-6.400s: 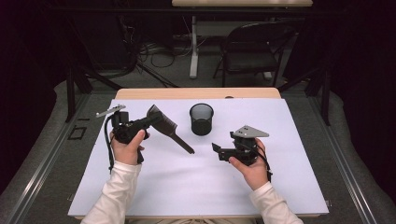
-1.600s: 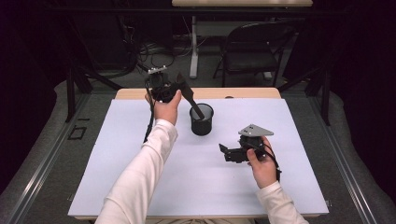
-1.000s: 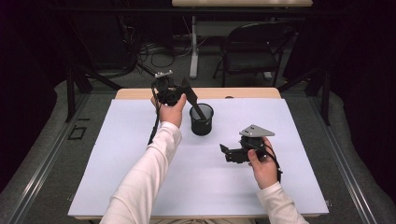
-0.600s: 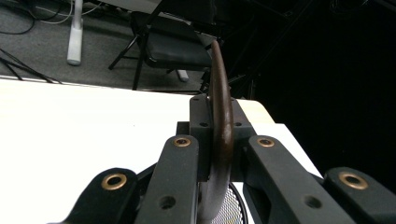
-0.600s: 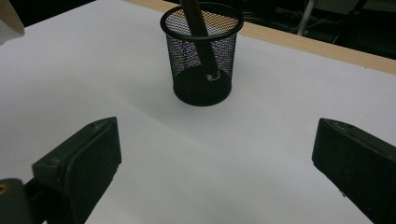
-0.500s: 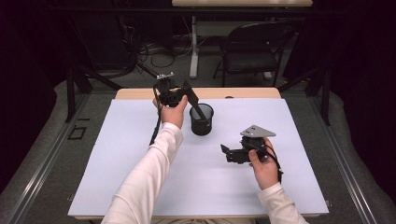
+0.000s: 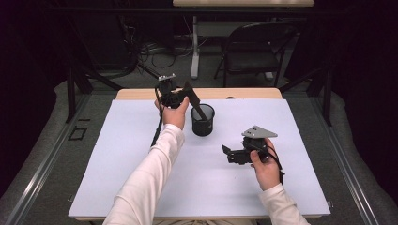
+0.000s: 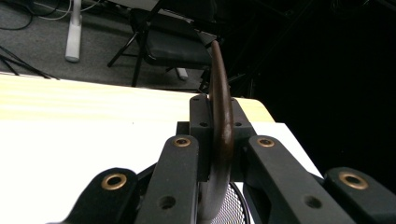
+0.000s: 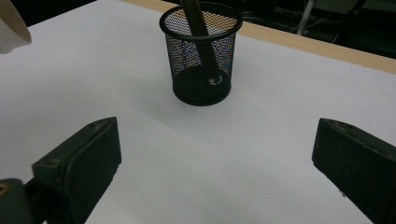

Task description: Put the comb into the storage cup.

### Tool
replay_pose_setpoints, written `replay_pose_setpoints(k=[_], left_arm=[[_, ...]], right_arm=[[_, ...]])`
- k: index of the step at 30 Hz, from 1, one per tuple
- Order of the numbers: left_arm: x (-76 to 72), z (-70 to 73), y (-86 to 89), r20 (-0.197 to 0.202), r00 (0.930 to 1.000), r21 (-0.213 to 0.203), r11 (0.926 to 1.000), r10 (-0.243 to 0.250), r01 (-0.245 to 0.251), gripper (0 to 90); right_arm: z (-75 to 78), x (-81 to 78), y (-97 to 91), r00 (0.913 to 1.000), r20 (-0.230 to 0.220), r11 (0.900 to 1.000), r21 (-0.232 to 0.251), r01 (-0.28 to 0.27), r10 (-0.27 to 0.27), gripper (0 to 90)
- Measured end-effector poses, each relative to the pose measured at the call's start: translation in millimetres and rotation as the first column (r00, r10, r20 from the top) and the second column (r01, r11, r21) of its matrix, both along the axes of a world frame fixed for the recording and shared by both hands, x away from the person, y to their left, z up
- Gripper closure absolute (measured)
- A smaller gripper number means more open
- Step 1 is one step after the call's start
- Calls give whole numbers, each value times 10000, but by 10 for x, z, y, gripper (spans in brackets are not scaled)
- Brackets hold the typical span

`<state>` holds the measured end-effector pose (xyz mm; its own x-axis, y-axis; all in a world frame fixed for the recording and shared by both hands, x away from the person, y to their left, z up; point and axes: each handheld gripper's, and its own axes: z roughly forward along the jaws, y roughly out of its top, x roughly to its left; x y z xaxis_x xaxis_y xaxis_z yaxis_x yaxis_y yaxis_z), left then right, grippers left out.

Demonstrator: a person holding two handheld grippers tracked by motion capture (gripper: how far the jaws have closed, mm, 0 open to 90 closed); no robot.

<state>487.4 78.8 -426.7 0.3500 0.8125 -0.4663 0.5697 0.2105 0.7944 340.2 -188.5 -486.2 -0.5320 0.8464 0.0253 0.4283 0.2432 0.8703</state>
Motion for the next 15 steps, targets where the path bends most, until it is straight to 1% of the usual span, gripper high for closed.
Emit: replay_pose_setpoints(k=[3,5,8,12,13,15], left_arm=[[4,-23,0,-39,10000,-55,10000,24,-24,854],[7,-40,5,-65,10000,-20,10000,27,-27,855],[13,-65,12,-149,9999,-190,9998,82,-85,855],[23,-105,27,-246,9996,-328,9994,123,-131,855],[23,-116,34,-283,9995,-304,9995,113,-122,854],[26,-134,29,-299,9994,-409,9990,165,-177,854]], right_arm=[[-1,1,1,10000,-6,10000,-14,-5,5,11],[-2,2,0,10000,-9,10000,-26,-7,7,11],[-2,1,-1,10000,-20,10000,-38,-17,17,11],[-1,1,-3,10000,-23,10000,-40,-2,2,11],[-1,0,-1,10000,-28,10000,-32,6,-6,11],[-3,0,1,10000,-36,10000,-26,0,0,11]])
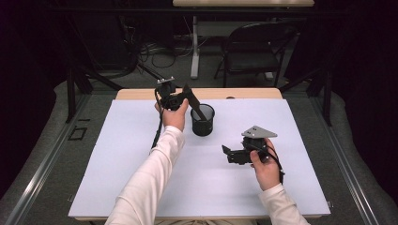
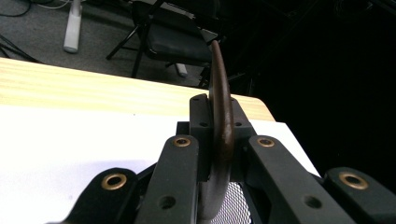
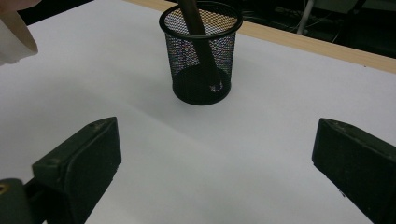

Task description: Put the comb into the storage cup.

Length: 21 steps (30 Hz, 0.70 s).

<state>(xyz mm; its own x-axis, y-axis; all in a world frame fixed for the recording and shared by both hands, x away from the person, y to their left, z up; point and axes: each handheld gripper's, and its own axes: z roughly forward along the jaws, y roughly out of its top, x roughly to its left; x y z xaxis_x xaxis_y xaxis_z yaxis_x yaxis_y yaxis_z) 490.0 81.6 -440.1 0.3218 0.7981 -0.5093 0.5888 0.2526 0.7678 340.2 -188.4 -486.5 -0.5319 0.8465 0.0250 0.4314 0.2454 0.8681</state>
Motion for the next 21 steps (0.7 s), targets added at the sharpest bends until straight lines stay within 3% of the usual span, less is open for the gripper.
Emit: replay_pose_setpoints(k=[21], left_arm=[[19,-101,137,-312,9990,-384,9987,320,-332,852]], right_arm=[[-12,3,15,10000,-17,10000,-63,-63,63,11]])
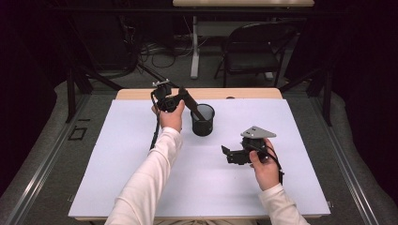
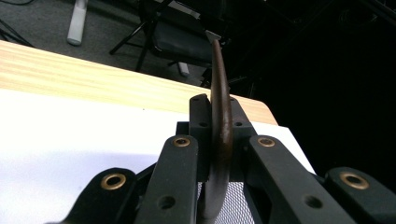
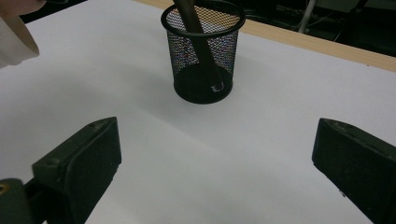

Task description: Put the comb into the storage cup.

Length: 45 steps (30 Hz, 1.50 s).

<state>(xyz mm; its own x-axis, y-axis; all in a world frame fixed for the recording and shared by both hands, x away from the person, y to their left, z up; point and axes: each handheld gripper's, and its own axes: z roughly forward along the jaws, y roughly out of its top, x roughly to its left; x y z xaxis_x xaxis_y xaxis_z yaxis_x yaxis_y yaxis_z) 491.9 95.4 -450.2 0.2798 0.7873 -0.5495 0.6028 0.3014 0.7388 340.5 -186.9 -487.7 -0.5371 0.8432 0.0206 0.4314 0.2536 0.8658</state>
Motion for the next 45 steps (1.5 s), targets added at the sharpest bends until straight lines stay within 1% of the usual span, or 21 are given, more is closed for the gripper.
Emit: replay_pose_setpoints(k=[3,5,7,9,12,15,21,30,36,38,42,45], left_arm=[[0,-13,21,-29,10000,42,10000,35,-35,850],[1,-24,27,-46,9999,-40,9999,138,-138,849],[3,-35,46,-70,9999,5,9999,153,-153,847],[5,-40,58,-144,9998,-15,9999,165,-165,845],[6,-48,65,-146,9996,-67,9997,235,-236,843],[3,-57,77,-135,9997,46,9997,226,-225,841],[5,-68,85,-177,9995,-38,9997,247,-247,831],[7,-85,85,-191,9995,39,9997,239,-238,797],[6,-92,86,-186,9996,117,9997,204,-202,759],[5,-88,83,-168,9995,26,9996,270,-270,723],[-4,-75,88,-64,9996,25,9996,288,-287,671],[-8,-69,85,2,9996,-42,9996,273,-273,613]], right_arm=[[-2,1,1,10000,-9,10000,-5,-3,3,11],[-2,1,2,10000,-15,10000,7,1,-1,11],[-3,2,2,10000,-23,10000,-11,-3,3,11],[-4,0,7,10000,-33,10000,-9,-7,7,12],[-5,1,7,10000,-53,10000,-7,-4,4,11],[-5,2,4,10000,-34,10000,-13,-12,12,11],[-6,1,8,10000,-43,10000,-16,-21,21,11],[-6,2,0,10000,-46,10000,-25,-18,18,11],[-8,4,-5,10000,-61,10000,-42,-17,17,11],[-8,4,-6,10000,-75,10000,-40,-7,7,12],[-13,7,-3,10000,-64,10000,-34,-6,6,11],[-18,10,0,10000,-71,10000,-27,3,-4,12]])
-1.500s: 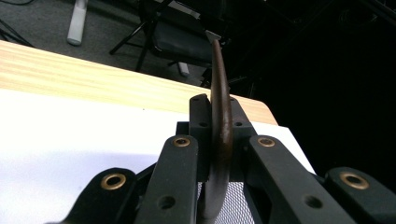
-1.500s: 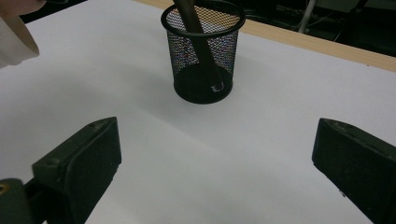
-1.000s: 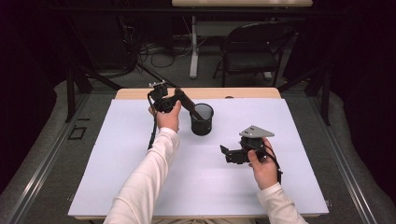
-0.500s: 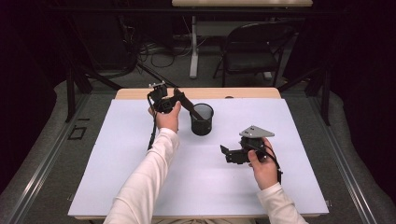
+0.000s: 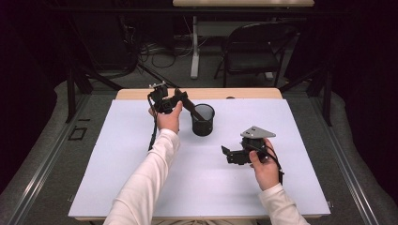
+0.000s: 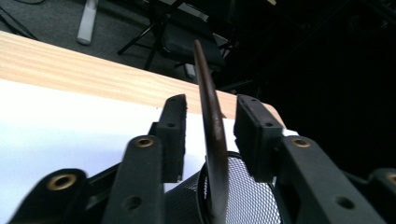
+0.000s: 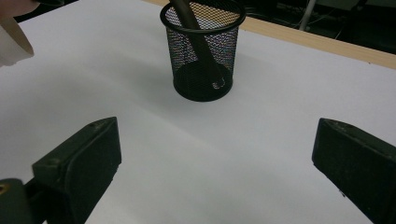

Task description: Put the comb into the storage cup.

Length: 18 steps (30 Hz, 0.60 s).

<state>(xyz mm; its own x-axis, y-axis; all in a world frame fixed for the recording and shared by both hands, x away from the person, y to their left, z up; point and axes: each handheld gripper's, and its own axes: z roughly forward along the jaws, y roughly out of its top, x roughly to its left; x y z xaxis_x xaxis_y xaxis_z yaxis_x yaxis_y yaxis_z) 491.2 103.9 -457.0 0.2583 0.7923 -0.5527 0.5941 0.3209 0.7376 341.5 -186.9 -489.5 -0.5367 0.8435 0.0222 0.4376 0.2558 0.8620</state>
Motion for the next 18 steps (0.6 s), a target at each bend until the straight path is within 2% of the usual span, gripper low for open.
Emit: replay_pose_setpoints(k=[8,15,18], left_arm=[[-1,8,6,72,9999,-63,9999,111,-111,503],[-1,8,-3,179,9997,198,9997,150,-154,401],[-1,11,7,239,9995,440,9988,212,-223,370]], right_arm=[[-3,1,-1,10000,-24,10000,-12,12,-12,11],[-14,8,0,10000,-53,10000,-36,12,-12,11],[-15,6,3,10000,-68,10000,-19,20,-20,11]])
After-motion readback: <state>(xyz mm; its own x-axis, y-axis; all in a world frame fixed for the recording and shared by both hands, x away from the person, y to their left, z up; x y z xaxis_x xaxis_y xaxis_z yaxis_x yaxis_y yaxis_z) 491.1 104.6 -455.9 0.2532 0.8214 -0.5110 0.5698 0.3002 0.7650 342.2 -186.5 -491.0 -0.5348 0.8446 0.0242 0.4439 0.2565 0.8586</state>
